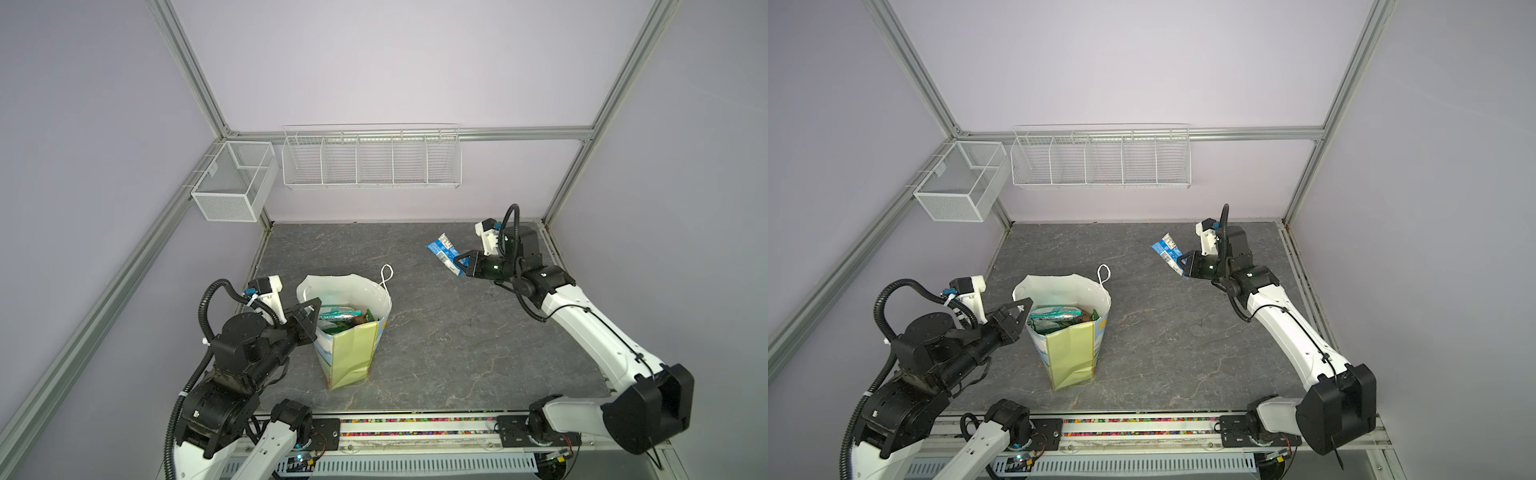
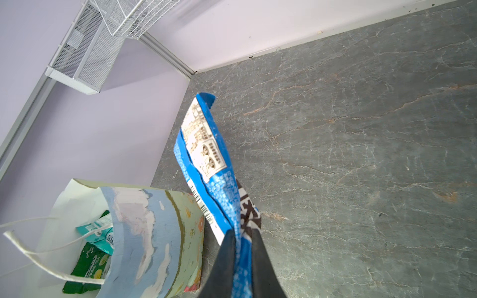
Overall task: Place the snacks into the paper bag
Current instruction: Pick up the snack from the top-center of the table, then place the snack in the paper bag.
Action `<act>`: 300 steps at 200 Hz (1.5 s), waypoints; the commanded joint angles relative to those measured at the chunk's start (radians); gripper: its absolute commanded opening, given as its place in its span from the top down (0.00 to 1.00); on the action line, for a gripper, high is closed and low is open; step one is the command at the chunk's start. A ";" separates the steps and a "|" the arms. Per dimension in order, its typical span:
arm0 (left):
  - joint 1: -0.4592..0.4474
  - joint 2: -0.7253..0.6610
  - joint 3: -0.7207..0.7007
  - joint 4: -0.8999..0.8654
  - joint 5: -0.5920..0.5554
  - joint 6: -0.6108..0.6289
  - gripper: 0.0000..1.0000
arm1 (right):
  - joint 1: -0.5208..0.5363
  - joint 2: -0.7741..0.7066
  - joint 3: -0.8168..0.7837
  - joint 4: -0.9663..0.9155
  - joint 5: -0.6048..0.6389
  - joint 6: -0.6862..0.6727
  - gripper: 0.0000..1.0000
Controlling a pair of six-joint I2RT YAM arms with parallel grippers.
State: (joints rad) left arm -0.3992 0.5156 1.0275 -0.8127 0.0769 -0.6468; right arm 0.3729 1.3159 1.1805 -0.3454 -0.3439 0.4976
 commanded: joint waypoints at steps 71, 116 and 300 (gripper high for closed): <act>0.005 -0.006 -0.004 0.032 0.021 -0.014 1.00 | 0.070 -0.091 0.064 -0.044 0.042 -0.027 0.88; 0.005 -0.008 -0.008 0.032 0.022 -0.017 1.00 | 0.122 -0.106 0.101 -0.067 0.075 -0.040 0.87; 0.004 -0.014 -0.020 0.043 0.031 -0.024 1.00 | 0.405 -0.061 0.285 -0.141 0.233 -0.078 0.85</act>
State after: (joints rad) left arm -0.3992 0.5133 1.0134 -0.7952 0.0879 -0.6556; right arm 0.7444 1.2331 1.4281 -0.4820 -0.1497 0.4473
